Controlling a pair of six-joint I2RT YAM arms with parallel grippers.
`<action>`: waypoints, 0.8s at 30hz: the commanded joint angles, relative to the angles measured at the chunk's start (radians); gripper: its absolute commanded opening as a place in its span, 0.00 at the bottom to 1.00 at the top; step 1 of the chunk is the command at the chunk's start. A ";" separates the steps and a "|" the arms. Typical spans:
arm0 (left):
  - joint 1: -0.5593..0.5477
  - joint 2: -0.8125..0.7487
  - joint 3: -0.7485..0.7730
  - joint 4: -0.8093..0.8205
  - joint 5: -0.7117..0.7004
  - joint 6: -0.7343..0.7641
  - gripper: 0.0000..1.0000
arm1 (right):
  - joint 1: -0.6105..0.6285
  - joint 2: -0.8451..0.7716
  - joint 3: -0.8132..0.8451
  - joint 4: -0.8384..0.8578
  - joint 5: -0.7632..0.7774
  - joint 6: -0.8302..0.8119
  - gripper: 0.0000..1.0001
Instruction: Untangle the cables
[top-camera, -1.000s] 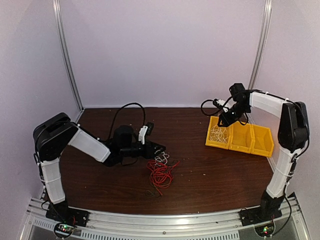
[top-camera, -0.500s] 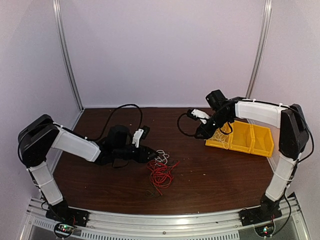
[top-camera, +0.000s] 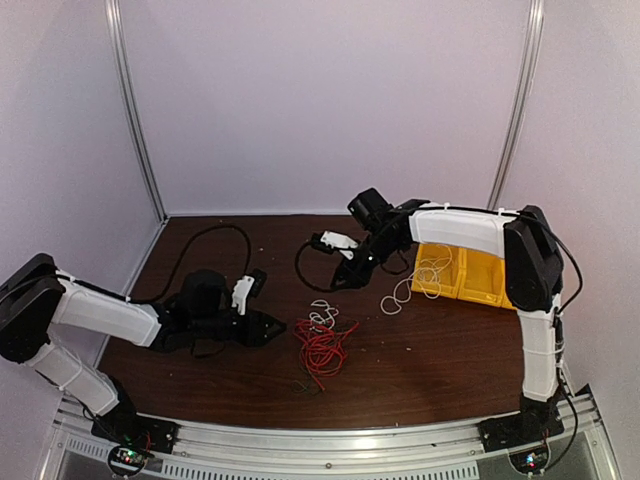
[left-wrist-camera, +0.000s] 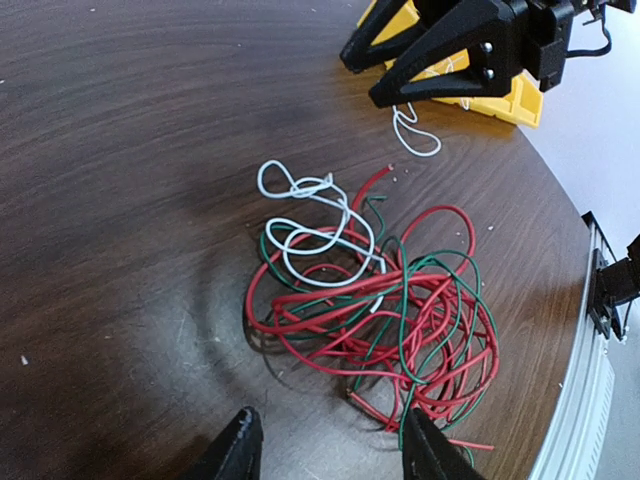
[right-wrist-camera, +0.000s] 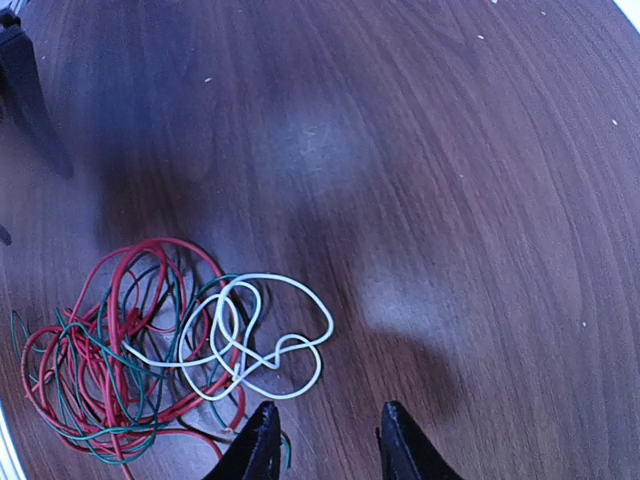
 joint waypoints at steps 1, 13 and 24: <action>-0.004 -0.070 -0.042 0.004 -0.084 -0.014 0.49 | -0.015 -0.033 0.018 -0.012 0.035 0.037 0.32; -0.004 0.045 0.013 0.077 -0.052 -0.010 0.50 | -0.076 -0.235 -0.271 -0.076 0.248 -0.063 0.35; -0.004 0.046 0.016 0.094 -0.052 -0.023 0.50 | -0.106 -0.138 -0.287 -0.025 0.298 -0.019 0.40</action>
